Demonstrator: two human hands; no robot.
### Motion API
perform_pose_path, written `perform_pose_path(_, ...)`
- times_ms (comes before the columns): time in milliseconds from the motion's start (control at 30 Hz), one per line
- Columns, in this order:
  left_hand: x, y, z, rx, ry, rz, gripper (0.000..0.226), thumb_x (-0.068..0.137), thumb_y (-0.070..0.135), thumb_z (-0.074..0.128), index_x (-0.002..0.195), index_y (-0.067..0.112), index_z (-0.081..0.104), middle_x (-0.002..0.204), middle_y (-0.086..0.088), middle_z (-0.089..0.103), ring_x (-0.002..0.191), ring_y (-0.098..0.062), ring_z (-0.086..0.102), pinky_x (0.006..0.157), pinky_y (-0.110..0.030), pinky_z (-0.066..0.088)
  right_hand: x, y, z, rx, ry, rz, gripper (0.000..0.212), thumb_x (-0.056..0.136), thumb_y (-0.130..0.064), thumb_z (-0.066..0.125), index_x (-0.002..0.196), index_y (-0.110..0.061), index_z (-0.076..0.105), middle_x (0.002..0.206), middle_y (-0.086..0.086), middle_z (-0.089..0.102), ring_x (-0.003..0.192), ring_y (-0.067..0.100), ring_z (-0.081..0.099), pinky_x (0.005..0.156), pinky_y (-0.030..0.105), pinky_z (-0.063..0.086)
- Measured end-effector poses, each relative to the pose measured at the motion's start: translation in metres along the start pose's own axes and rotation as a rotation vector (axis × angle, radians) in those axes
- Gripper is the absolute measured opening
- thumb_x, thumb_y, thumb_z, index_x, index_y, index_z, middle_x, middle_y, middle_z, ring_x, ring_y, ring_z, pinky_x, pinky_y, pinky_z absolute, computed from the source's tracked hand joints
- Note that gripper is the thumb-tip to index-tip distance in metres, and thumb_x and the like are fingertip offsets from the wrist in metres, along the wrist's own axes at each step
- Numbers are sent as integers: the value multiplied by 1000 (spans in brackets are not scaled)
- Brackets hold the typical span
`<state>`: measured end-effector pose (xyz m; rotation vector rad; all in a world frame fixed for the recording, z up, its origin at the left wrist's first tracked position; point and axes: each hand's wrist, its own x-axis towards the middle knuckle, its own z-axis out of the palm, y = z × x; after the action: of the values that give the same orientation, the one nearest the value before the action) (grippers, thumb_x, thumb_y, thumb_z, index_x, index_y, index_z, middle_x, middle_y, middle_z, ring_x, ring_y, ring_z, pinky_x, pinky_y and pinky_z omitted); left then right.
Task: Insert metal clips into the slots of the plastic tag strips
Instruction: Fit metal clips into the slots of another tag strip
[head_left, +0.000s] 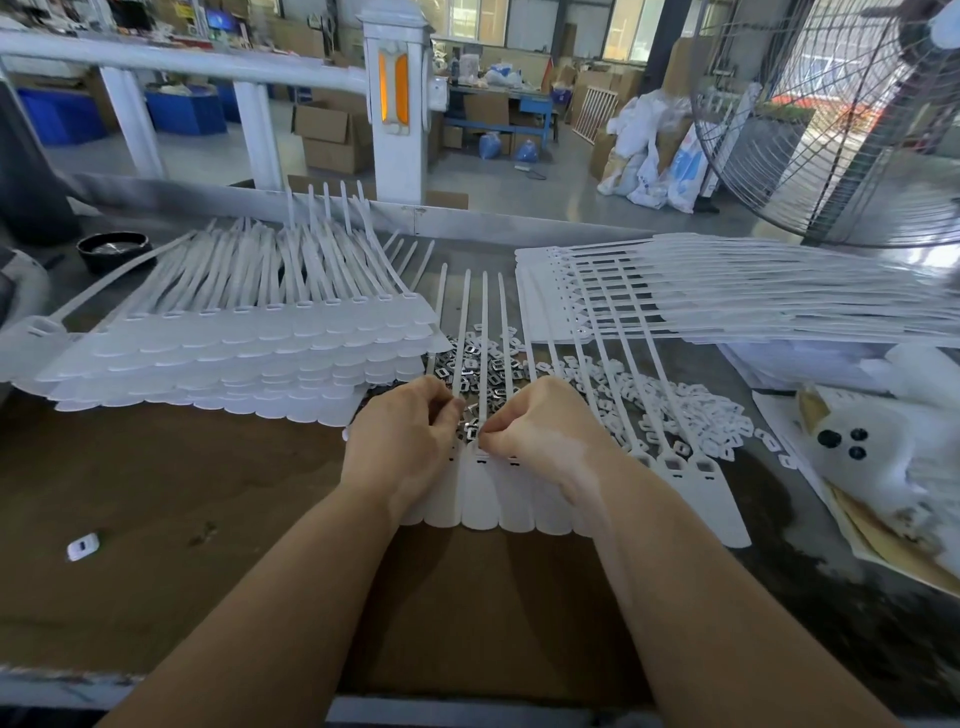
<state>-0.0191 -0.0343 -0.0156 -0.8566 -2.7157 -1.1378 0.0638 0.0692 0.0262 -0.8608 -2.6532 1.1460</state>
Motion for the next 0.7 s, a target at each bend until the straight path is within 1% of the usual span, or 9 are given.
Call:
perform_pose_path(133,0,1,0,0,-10,-1,17,94,35,51,97,23,64,83,6,63,76,-13,54,68,-27,42,-1,-2,0,25,8,5,8,75,-9,72,82,-10,76,83,6,71,78,16,65,75,32,54)
perform_pose_path(233,0,1,0,2,-9,-1,17,94,35,51,97,23,63,83,8,61,76,-12,53,70,-27,43,-1,-2,-1,35,4,12,9,74,-9,74,82,-13,76,84,2,71,76,13,63,74,28,52)
perform_pose_path(300,-1,0,0,7,-7,0,17,94,35,51,97,24,63,82,9,59,75,-11,52,69,-26,42,-1,-3,-1,53,8,21,9,73,-9,76,74,-17,72,81,-1,69,79,13,63,76,29,53)
perform_pose_path(367,-2,-1,-1,13,-5,1,17,94,36,51,96,24,63,83,7,61,74,-11,52,68,-27,42,-1,-4,-1,51,15,33,21,72,-10,77,63,-24,64,74,-6,64,79,13,62,78,31,53)
perform_pose_path(433,-1,0,-1,21,-9,1,17,94,36,51,96,24,62,83,7,61,73,-11,51,68,-27,43,1,-5,-1,32,16,49,27,71,-11,78,58,-26,59,70,-8,60,76,11,61,75,30,53)
perform_pose_path(500,0,1,0,29,-15,-1,17,94,36,51,97,24,62,82,8,59,73,-11,51,68,-27,43,2,-6,0,23,24,66,29,70,-11,79,56,-25,58,68,-7,60,71,10,60,68,28,52)
perform_pose_path(567,0,1,0,20,-17,1,16,94,35,51,96,23,62,82,6,62,73,-12,52,66,-27,42,3,-6,1,16,31,73,30,69,-9,78,54,-24,57,64,-8,59,64,7,57,61,24,49)
perform_pose_path(633,-1,0,0,0,-18,2,15,93,34,52,93,23,62,81,6,63,72,-11,53,64,-27,38,3,-6,3,17,32,78,30,70,-8,77,54,-23,57,63,-7,58,61,6,56,60,24,49)
perform_pose_path(700,-1,0,0,-2,-22,3,14,93,34,52,92,24,61,79,8,61,71,-10,52,63,-27,38,2,-5,3,40,36,72,28,70,-8,77,57,-24,58,66,-6,60,64,8,58,62,25,50)
